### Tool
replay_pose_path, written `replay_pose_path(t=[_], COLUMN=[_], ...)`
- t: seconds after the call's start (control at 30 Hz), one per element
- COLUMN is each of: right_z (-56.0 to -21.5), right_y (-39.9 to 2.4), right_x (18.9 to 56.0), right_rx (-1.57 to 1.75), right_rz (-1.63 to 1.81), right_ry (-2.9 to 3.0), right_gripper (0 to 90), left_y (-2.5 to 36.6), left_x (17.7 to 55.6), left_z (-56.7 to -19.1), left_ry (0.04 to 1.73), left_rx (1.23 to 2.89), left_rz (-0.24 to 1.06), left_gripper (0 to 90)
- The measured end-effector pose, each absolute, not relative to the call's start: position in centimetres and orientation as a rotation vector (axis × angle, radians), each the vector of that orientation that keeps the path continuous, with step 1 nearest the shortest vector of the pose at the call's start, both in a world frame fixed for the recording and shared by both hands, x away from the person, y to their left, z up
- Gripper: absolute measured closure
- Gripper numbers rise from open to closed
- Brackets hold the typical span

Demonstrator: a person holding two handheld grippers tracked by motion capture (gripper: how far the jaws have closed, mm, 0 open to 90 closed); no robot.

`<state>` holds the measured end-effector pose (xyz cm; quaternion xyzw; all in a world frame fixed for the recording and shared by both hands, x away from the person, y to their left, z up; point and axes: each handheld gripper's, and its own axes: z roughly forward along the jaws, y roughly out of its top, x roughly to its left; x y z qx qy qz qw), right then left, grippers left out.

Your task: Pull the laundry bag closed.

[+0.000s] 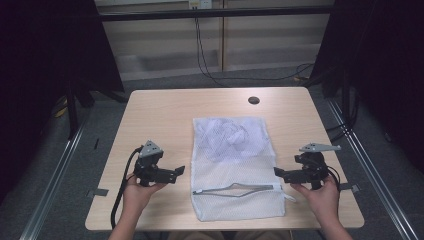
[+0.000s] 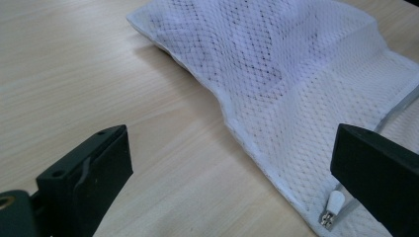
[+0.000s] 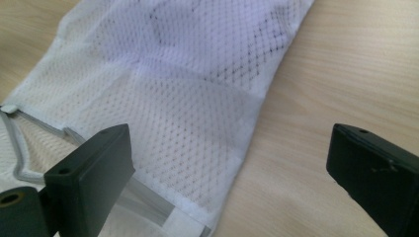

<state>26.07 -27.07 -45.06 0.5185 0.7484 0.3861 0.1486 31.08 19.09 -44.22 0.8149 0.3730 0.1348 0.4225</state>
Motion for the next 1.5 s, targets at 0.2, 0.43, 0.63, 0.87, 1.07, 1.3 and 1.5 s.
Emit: replay_pose_path(t=[0.2,0.43,0.63,0.87,1.07,1.3,1.5], right_z=[-44.9,-45.0,-44.9,-44.6,-44.4,-44.5,-44.6], right_y=[-27.1,-26.2,-25.3,-24.3,-23.1,-21.4,-20.6], right_x=[26.0,26.3,26.7,27.1,27.0,26.9,26.8], right_rx=[1.487,1.488,1.470,1.457,1.432,1.397,1.383], right_rz=[1.106,1.101,1.123,1.144,1.135,1.120,1.100], right_ry=[2.150,2.173,2.190,2.211,2.238,2.289,2.311], right_gripper=[3.9,5.5,7.9,8.8,9.4,10.5,10.7], left_y=[19.0,19.6,20.2,20.6,20.5,20.2,20.0], left_x=[31.3,31.1,30.9,30.9,30.8,30.9,31.0], left_z=[-44.4,-44.0,-43.9,-44.0,-43.9,-43.9,-43.9], left_ry=[0.945,0.935,0.944,0.947,0.940,0.923,0.918], left_rx=[2.034,1.999,1.981,1.981,1.984,1.991,1.984], left_rz=[0.342,0.285,0.275,0.203,0.201,0.198,0.193], left_gripper=[3.5,3.7,4.0,4.0,4.8,6.3,7.2])
